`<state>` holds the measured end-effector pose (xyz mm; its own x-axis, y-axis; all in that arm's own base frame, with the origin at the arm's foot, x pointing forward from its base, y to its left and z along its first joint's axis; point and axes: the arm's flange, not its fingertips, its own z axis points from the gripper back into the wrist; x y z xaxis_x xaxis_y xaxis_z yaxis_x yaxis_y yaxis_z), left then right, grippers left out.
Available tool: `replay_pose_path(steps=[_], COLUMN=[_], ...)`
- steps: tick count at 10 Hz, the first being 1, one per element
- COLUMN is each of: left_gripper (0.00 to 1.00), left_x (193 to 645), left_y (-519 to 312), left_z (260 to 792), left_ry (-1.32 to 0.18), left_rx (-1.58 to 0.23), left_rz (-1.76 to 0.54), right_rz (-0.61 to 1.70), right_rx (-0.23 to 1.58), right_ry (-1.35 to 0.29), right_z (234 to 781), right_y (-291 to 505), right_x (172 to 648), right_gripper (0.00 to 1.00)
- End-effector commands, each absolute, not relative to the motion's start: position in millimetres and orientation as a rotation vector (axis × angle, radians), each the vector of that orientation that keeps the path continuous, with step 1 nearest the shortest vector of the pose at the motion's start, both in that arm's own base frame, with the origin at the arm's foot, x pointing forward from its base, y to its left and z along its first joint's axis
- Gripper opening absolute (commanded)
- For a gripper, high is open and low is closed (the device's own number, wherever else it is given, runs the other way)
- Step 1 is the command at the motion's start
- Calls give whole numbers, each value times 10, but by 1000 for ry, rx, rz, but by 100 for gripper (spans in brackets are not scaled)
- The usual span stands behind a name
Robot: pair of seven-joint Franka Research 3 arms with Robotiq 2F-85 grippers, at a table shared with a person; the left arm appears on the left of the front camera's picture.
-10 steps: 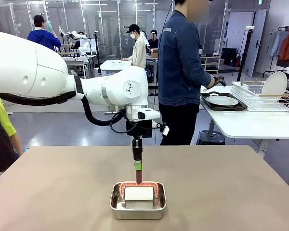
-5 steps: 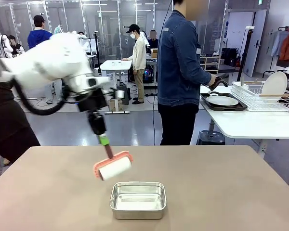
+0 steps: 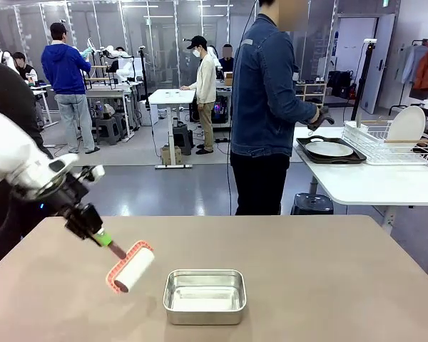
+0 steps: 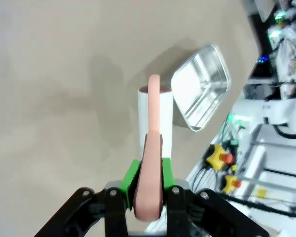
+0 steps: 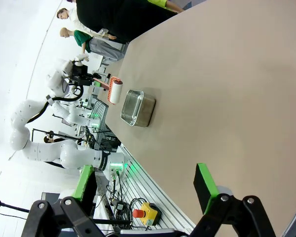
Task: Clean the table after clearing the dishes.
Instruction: When the right (or left) Handle tray is removed, use the right hand (or left hand) to clean the right (or left) side of the table with the Lint Roller.
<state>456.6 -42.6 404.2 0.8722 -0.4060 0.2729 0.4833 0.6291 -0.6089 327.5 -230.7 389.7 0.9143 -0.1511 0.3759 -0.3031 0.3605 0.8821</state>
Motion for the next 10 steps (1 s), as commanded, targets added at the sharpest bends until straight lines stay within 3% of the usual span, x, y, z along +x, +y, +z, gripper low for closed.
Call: replay_pose_path(steps=[1,3,4,8,9,10], left_gripper=[0,0,0,0,22,22], left_x=[4567,4631,4516,4516,4543,4583], left_y=[-370,-366,-273,-273,-283,-291], left_z=[3745,3487,3642,3642,3570,3564], left_ry=[-176,-220,-133,-133,-143,-138], left_rx=[-854,-889,-836,-836,-851,-871], left_rz=[-468,-531,-445,-445,-456,-376], right_rz=[98,98,98,98,98,98], right_rx=[1203,1203,1203,1203,1203,1203], right_ry=[-451,-451,-451,-451,-451,-451], right_z=[3911,3911,3911,3911,3911,3911], right_y=[-2281,-2281,-2281,-2281,-2281,-2281], right_x=[3259,3259,3259,3259,3259,3259], right_gripper=[100,100,100,100,100,100])
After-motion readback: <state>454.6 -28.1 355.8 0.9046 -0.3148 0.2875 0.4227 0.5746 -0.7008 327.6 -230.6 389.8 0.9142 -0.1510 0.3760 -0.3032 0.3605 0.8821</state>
